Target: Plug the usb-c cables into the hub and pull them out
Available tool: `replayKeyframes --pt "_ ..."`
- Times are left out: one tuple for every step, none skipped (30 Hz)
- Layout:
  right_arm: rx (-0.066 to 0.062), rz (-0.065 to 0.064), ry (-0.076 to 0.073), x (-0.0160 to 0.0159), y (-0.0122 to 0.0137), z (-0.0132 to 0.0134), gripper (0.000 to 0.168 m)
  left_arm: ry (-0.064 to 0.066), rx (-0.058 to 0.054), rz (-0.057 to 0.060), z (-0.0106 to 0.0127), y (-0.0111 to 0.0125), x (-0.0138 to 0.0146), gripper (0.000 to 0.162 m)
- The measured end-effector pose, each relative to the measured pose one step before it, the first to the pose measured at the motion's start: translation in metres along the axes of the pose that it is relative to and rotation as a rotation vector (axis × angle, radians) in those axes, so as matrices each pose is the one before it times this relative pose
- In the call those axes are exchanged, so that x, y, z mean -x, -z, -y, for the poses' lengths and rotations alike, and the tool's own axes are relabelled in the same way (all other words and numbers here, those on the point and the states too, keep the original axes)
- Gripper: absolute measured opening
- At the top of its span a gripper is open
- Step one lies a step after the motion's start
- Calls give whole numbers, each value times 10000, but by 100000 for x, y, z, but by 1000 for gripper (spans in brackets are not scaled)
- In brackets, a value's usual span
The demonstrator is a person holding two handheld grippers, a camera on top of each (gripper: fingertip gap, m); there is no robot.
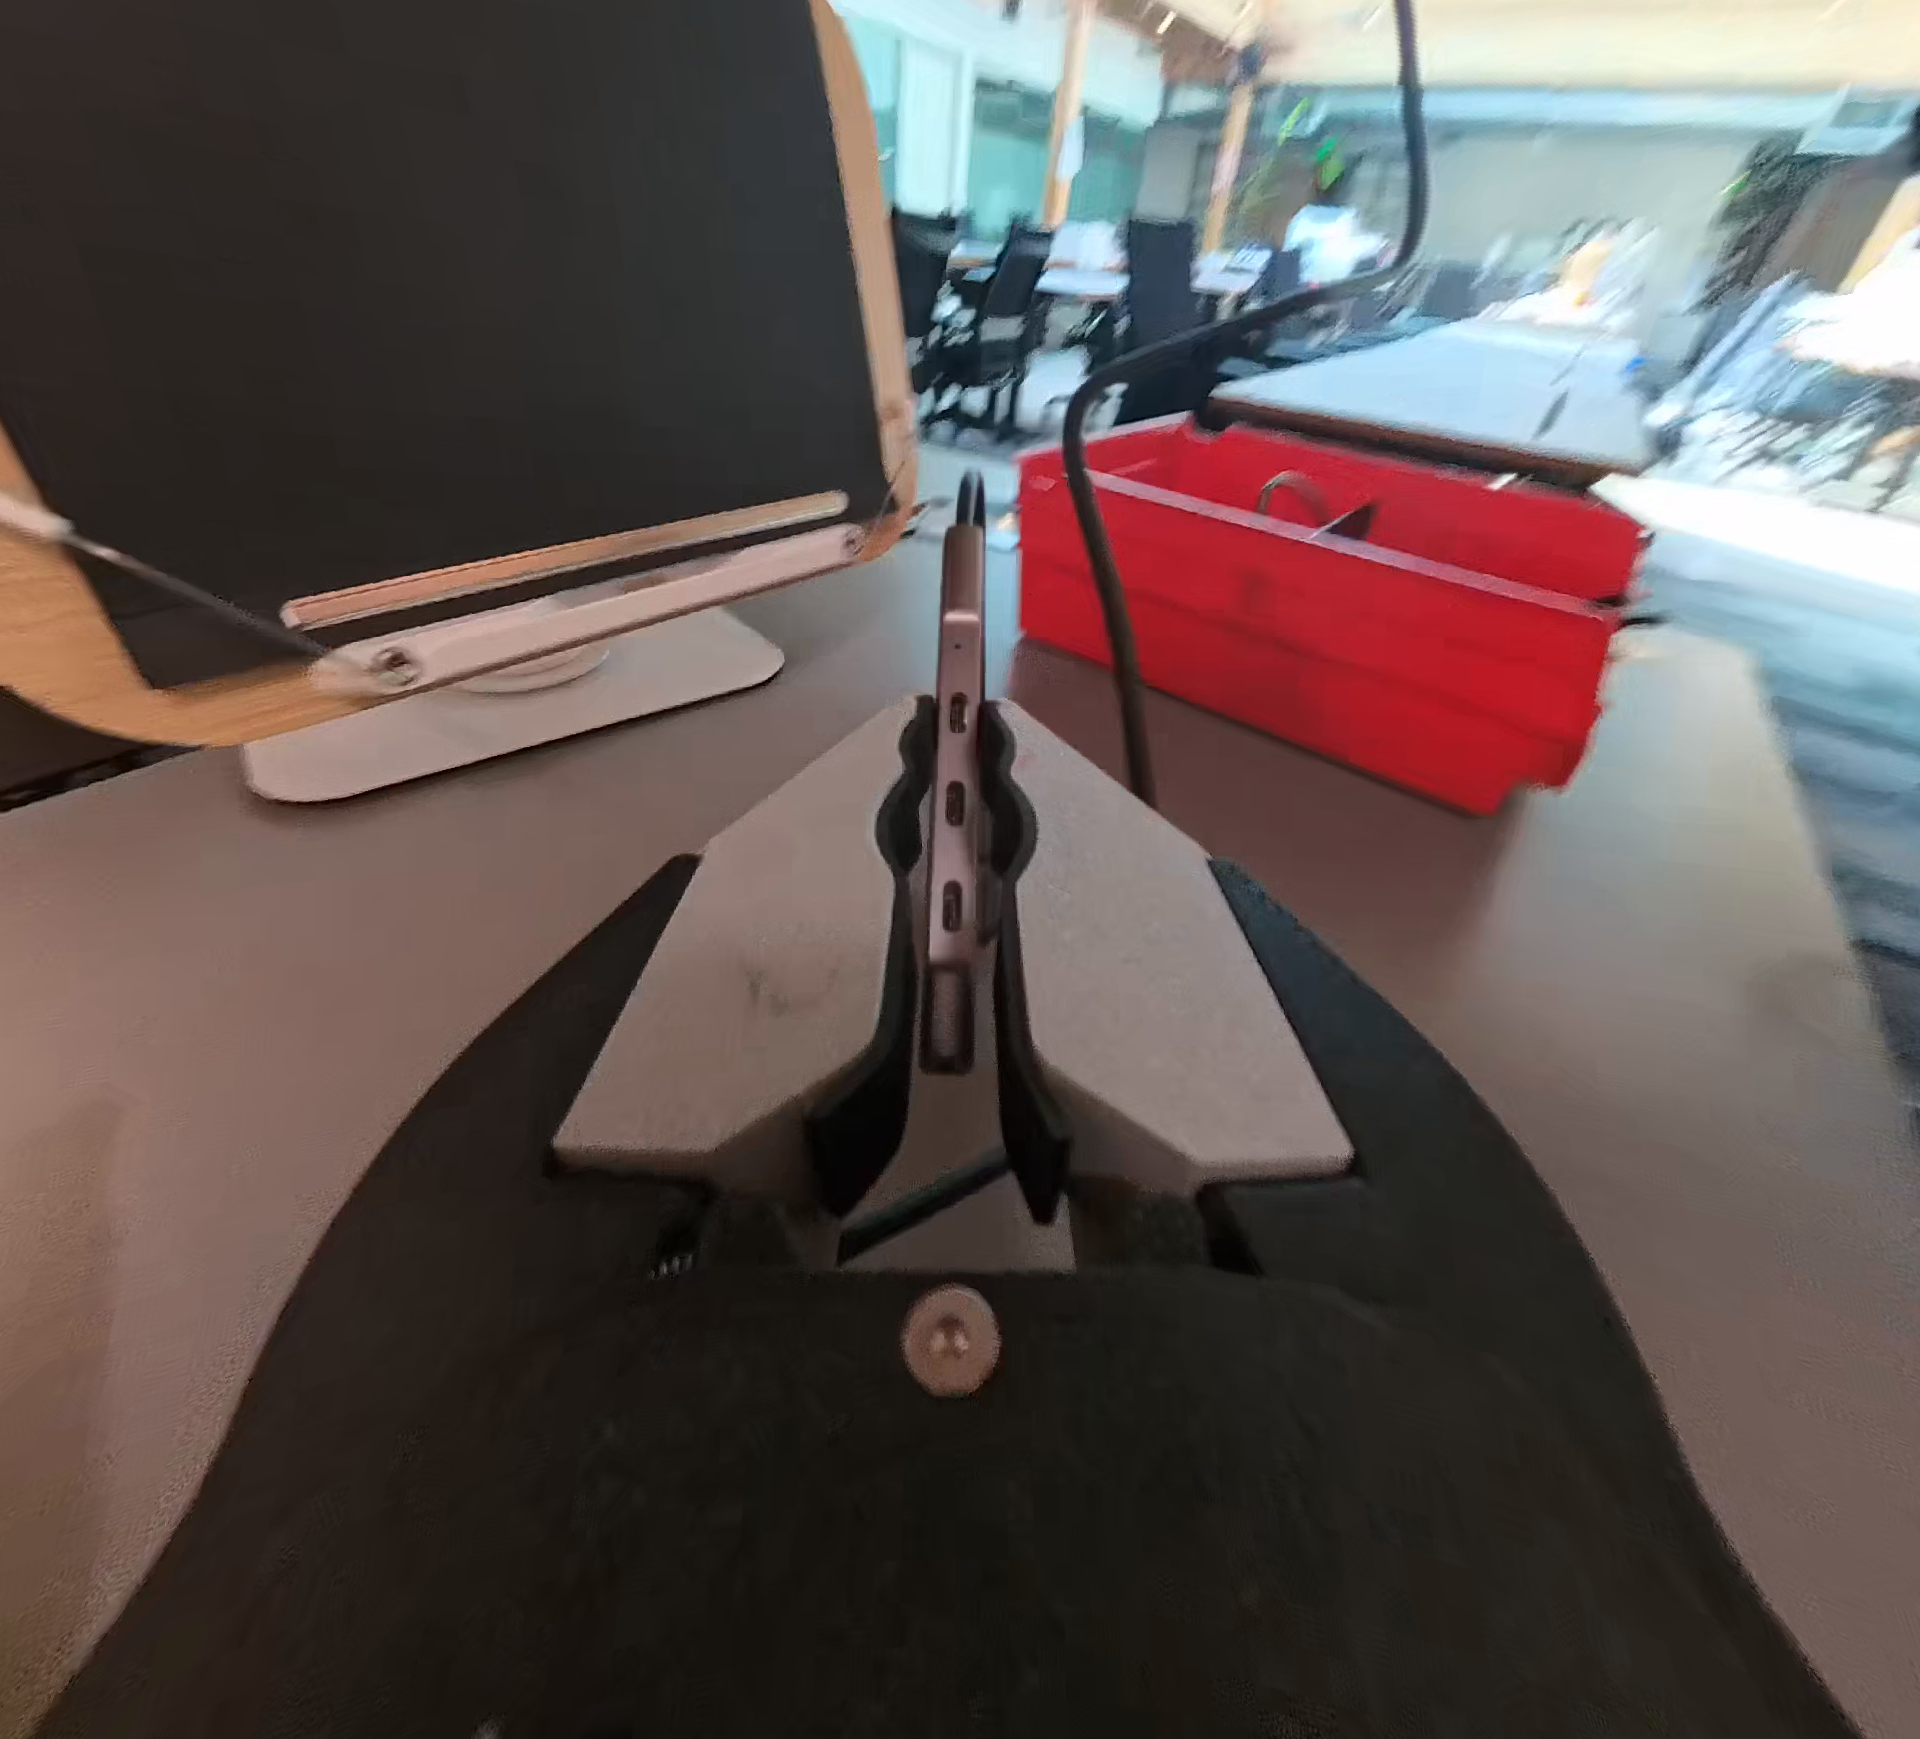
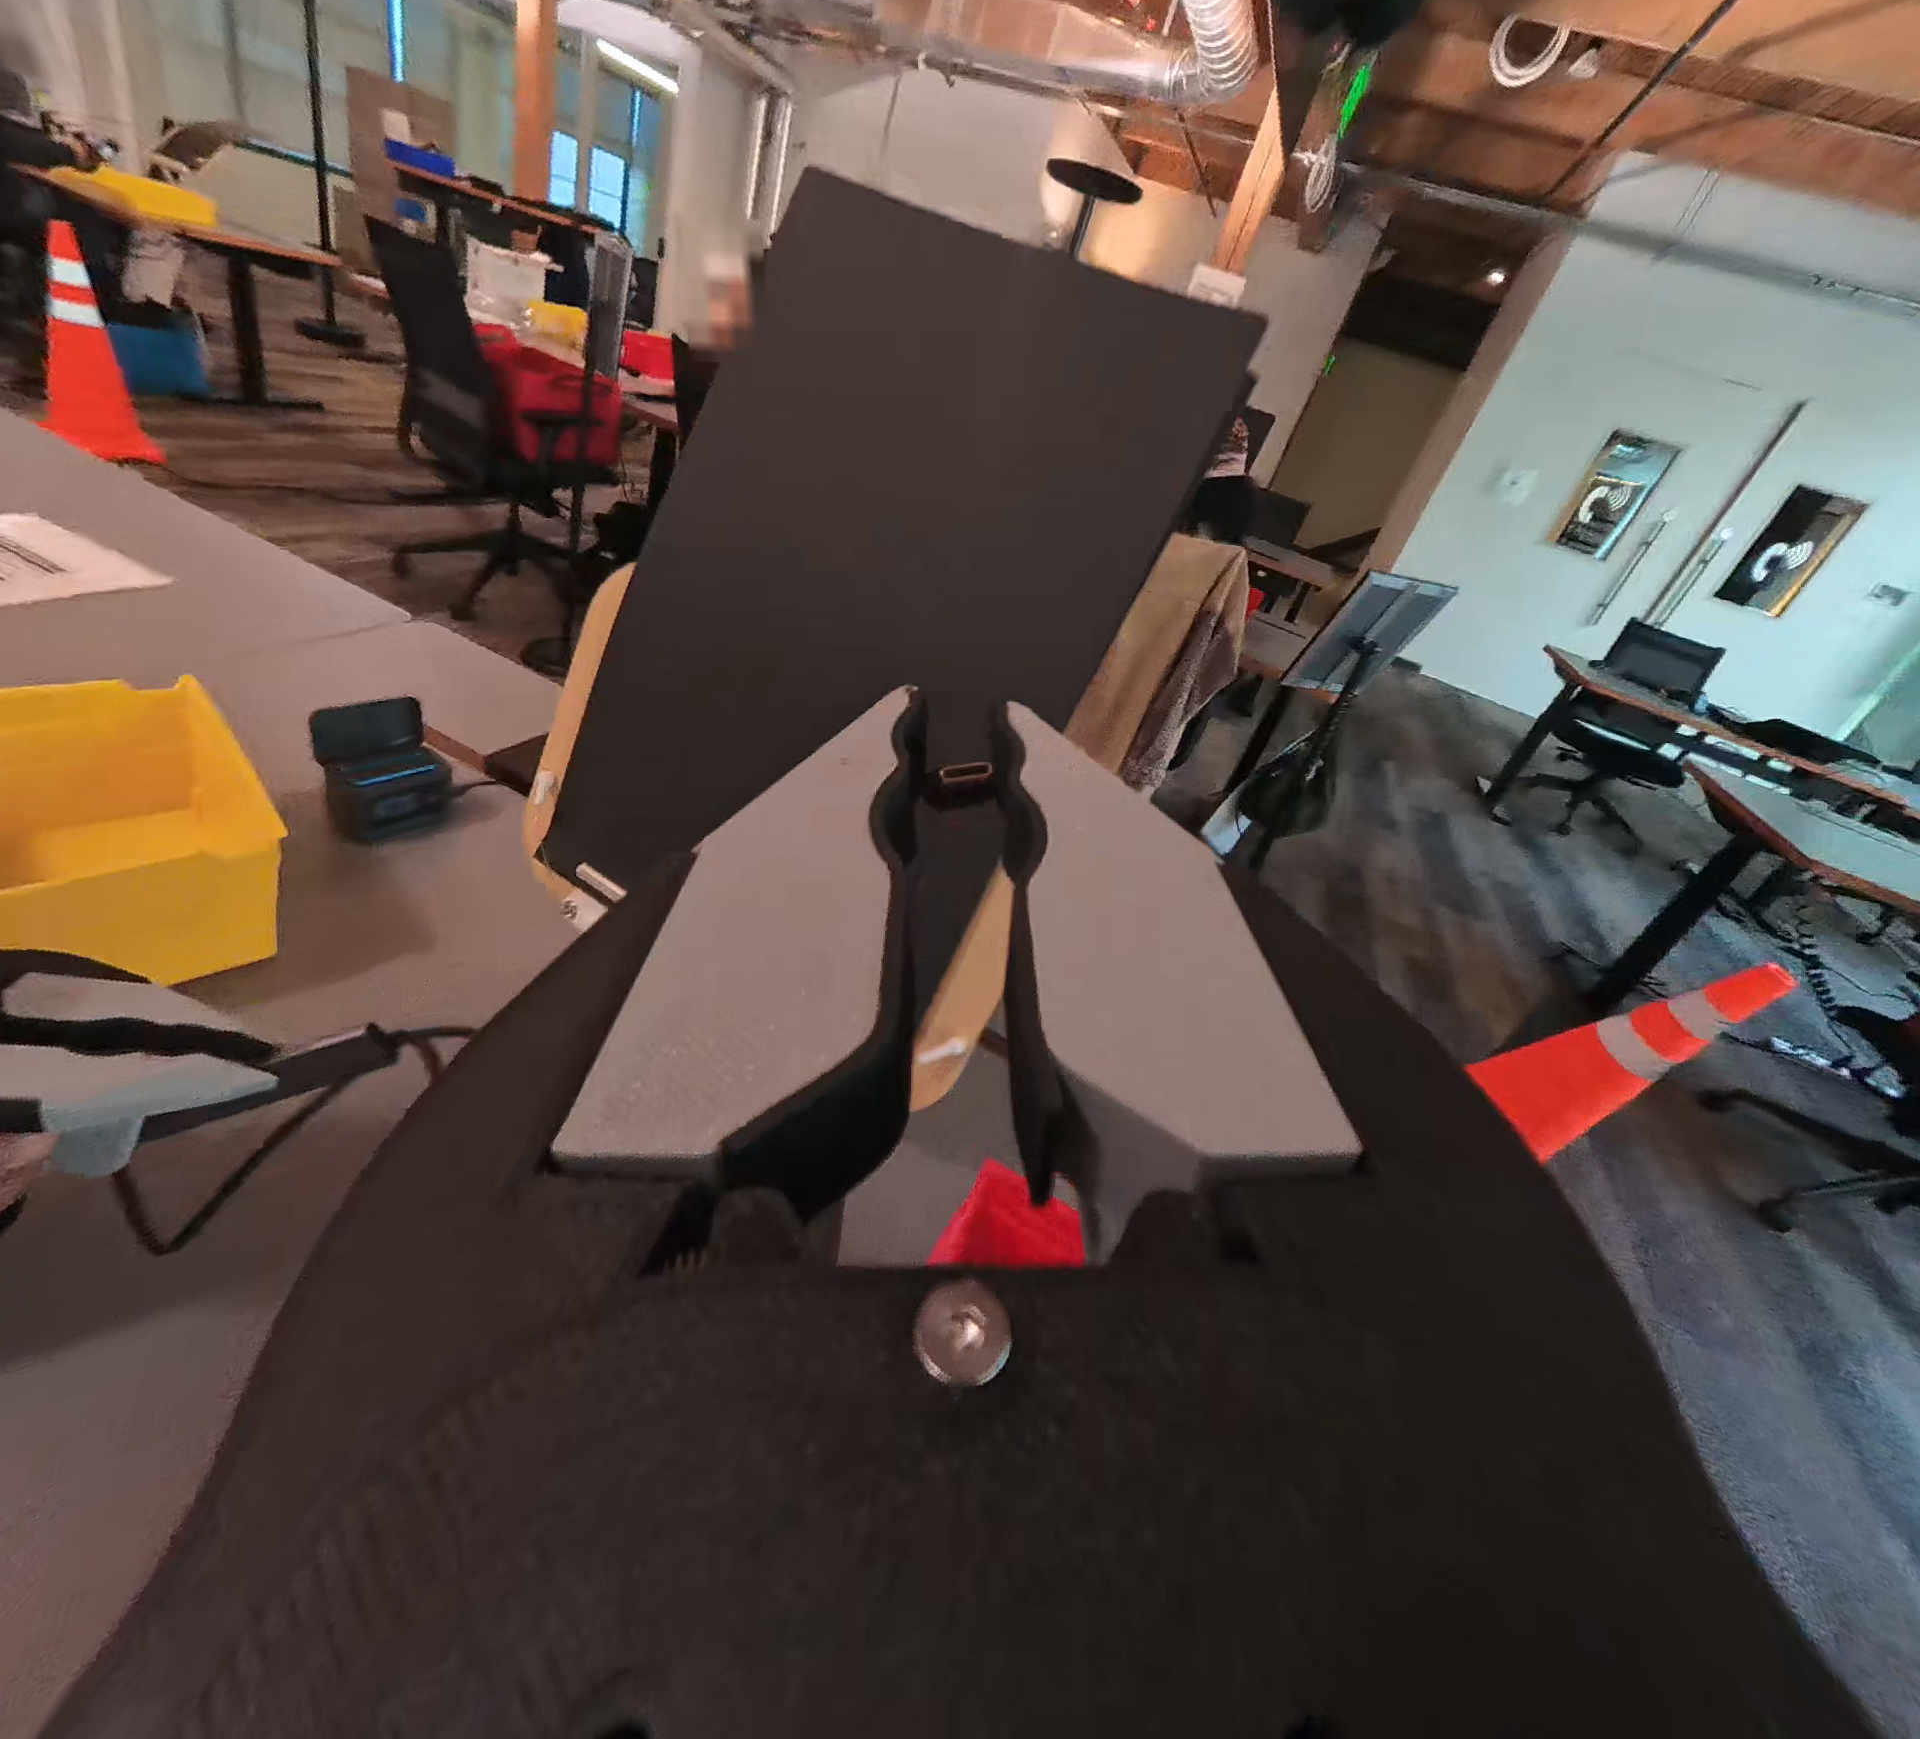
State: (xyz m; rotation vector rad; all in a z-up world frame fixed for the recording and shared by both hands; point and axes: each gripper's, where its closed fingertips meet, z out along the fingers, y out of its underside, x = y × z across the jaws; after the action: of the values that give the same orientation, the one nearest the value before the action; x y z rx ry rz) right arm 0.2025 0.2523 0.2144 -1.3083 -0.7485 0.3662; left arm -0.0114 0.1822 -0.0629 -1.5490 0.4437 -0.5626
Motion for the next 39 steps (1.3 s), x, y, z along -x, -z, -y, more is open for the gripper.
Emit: replayKeyframes --pt "166 50 97 -569 173 786 9 263 -446 -460 741 210 -511 6" --pt "156 190 133 -185 88 582 9 117 -441 -498 818 232 -691 6" --pt "309 46 126 -253 2 141 9 54 -351 -247 723 210 -420 6" --pt "378 -273 273 -712 26 -98 9 170 -412 -167 789 262 -304 6" --pt "260 -378 316 -980 41 -153 8 480 -614 -482 1121 262 -663 6" --pt "404 -180 168 -792 -174 -625 9 786 -806 -484 1419 277 -568 6" --pt "695 169 -7 -243 -460 -1378 9 1050 -940 -269 1579 362 -113 6" --pt "941 350 -61 147 -628 -1951 9 1206 -812 83 1499 288 507 6" --pt "853 105 121 -99 -557 -1958 9 1043 -539 98 1450 72 470 6" --pt "749 -127 235 -396 -292 -1762 9 719 -339 7 1582 -144 23 6" --pt "428 -403 273 -831 158 -1203 9 127 -182 83 1706 -326 -456 6" --pt "127 -575 185 -1314 579 -678 8 -580 41 111 1661 -475 -945 6" --pt "-14 -633 11 -1865 883 -376 8 -987 129 163 1674 -465 -1118 7" --pt "-130 -654 -206 -2386 1063 -118 8 -944 13 150 1824 -339 -1095 7" --pt "-165 -604 -331 -2695 1113 58 8 -652 5 47 1763 -201 -1028 6" --pt "-146 -502 -411 -2762 1058 155 8 -456 74 46 1550 -104 -805 6" --pt "-153 -405 -465 -2651 964 290 8 -462 39 206 1393 89 -408 6" --pt "-261 -390 -439 -2490 960 501 7 -513 18 300 1218 273 -79 6" --pt "-362 -316 -402 -2146 958 667 7 -492 150 321 836 347 205 6" --pt "-370 -102 -398 -1504 823 695 7 -427 196 356 502 422 460 6" --pt "-334 321 -390 -444 584 595 6 -368 206 327 171 459 539 6" --pt "-120 240 -216 -62 422 261 6 -431 282 388 -233 443 671 6" --pt "-37 -279 248 -442 474 153 7 -563 291 483 -543 423 774 6" --pt "-97 -516 443 -615 519 252 7 -597 397 449 -981 342 698 6" --pt "-143 -44 172 140 307 187 7 -479 373 292 -1196 252 418 6" --pt "-64 616 -109 1302 -10 -50 7 -293 328 157 -1242 203 174 6" --pt "52 908 -43 2062 -315 -357 7 -237 313 152 -1238 187 164 6" --pt "269 912 145 2403 -638 -833 7 -197 210 186 -1069 193 189 6" --pt "726 668 256 2202 -1005 -1568 7 -62 162 39 -962 141 -46 6" --pt "745 559 440 2091 -1258 -1662 7 93 131 -140 -899 32 -343 6" --pt "532 428 449 1839 -1403 -1423 7 134 145 -178 -898 -40 -438 6" --pt "487 316 238 1458 -1446 -1360 7 61 168 -180 -891 -105 -524 6" --pt "466 327 112 1240 -1404 -1314 6 -6 122 -222 -827 -135 -651 6" --pt "289 301 105 1013 -1241 -1015 0 -28 106 -230 -772 -165 -718 6" --pt "137 99 -10 508 -983 -675 0 -14 198 -163 -864 -215 -600 6" --pt "82 155 -109 403 -720 -457 0 -40 226 -138 -848 -261 -543 6" --pt "-53 277 -159 518 -558 -154 0 -75 148 -144 -757 -292 -575 6" --pt "-72 232 -113 437 -518 -62 0 -64 79 -167 -693 -354 -615 6" --pt "70 68 -58 160 -527 -234 0 -1 89 -109 -742 -407 -517 6"
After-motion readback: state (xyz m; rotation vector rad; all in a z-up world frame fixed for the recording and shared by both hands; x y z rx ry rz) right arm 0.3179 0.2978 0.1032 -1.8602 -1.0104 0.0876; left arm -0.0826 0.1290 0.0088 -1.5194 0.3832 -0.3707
